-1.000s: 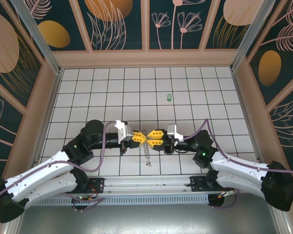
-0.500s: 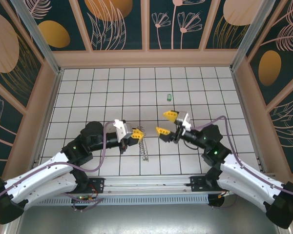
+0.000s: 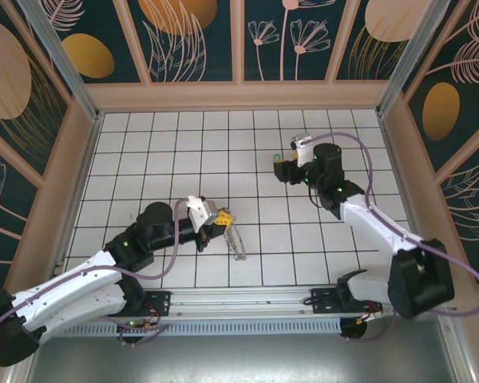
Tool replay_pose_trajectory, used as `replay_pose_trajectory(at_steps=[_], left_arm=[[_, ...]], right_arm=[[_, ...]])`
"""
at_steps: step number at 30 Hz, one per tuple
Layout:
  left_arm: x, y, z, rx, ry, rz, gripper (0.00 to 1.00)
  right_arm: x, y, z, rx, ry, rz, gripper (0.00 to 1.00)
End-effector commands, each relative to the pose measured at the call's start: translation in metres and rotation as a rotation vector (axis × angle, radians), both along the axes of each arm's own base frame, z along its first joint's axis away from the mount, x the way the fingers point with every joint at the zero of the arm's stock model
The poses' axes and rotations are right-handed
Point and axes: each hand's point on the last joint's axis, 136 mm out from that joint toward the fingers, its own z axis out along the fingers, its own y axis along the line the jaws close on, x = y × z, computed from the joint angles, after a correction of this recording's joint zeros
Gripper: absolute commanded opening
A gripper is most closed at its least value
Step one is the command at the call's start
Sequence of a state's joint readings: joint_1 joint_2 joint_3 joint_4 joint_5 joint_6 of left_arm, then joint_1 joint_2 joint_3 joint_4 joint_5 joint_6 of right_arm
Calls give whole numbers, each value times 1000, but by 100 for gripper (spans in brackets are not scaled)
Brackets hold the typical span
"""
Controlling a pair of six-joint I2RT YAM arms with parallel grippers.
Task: Put the keys on the keyring
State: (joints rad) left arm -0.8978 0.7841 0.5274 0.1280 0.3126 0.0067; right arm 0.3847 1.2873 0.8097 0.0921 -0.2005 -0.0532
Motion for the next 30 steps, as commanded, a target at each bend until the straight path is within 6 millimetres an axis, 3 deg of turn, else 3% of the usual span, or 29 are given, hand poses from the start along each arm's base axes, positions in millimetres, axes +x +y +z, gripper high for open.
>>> replay_pose_trajectory(at_steps=[1, 14, 22, 30], left_arm=[[1, 1, 18, -74, -37, 11, 0], [5, 2, 14, -74, -37, 34, 0], [8, 1, 11, -61, -48, 47, 0], [6, 2, 10, -75, -60, 39, 0]], right_arm=[[18, -5, -13, -43, 50, -35, 64], [66, -7, -93, -111, 253, -55, 52], [83, -6, -121, -89, 333, -46, 42], [99, -11, -145, -97, 378, -66, 38]])
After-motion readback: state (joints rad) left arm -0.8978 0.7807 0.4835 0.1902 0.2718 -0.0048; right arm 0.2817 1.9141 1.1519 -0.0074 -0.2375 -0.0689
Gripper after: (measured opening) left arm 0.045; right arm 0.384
